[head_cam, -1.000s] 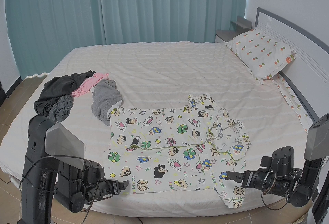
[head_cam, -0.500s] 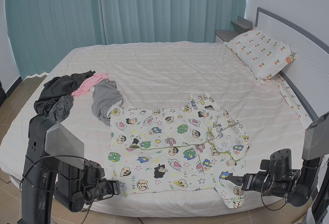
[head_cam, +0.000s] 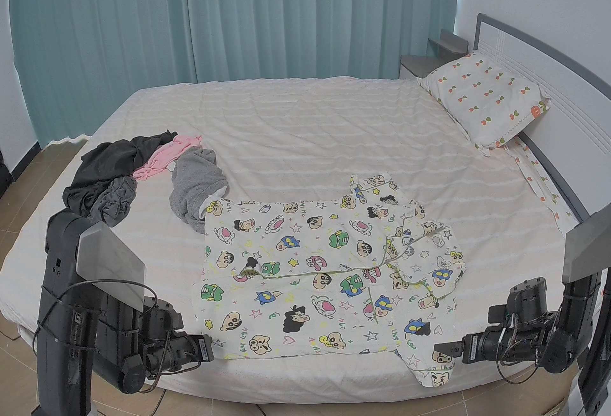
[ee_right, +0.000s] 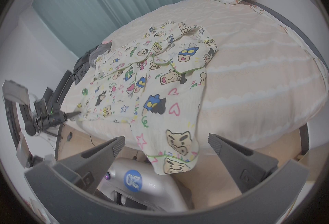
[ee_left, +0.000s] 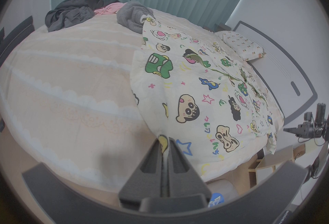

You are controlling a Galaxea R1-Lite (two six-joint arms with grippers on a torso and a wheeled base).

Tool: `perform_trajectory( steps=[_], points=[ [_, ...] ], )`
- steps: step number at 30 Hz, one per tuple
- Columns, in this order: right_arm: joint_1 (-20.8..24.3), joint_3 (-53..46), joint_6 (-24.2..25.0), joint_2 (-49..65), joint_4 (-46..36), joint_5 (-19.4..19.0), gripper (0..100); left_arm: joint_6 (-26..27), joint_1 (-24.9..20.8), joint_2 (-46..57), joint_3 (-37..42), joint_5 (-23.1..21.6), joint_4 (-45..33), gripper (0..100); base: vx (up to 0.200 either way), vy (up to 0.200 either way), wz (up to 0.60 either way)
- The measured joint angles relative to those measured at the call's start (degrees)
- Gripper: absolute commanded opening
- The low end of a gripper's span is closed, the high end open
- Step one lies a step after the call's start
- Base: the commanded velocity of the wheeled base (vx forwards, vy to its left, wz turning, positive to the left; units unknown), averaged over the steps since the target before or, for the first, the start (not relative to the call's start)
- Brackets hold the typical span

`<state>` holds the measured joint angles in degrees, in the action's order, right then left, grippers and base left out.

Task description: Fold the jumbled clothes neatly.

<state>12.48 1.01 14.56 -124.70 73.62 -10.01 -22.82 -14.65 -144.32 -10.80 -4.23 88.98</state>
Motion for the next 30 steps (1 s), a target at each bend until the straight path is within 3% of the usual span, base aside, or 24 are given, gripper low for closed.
perform_trajectory(
  steps=[6, 14, 30],
  points=[
    [-3.62, 0.00, -7.47, -6.45, 3.02, -5.56, 100, -2.02, 0.35, 0.89, 0.67, -0.12, 0.00, 0, 0.000, 0.000, 0.00],
    [-3.84, 0.78, -13.93, -16.81, 15.18, -6.94, 100, -4.17, 1.23, 2.01, 0.89, -0.23, 0.00, 0, 0.000, 0.000, 0.00],
    [-1.38, 5.16, -15.45, -21.72, 14.15, -10.24, 100, -4.77, 1.67, 2.57, 0.85, -0.26, 0.00, 0, 0.000, 0.000, 0.00]
  ],
)
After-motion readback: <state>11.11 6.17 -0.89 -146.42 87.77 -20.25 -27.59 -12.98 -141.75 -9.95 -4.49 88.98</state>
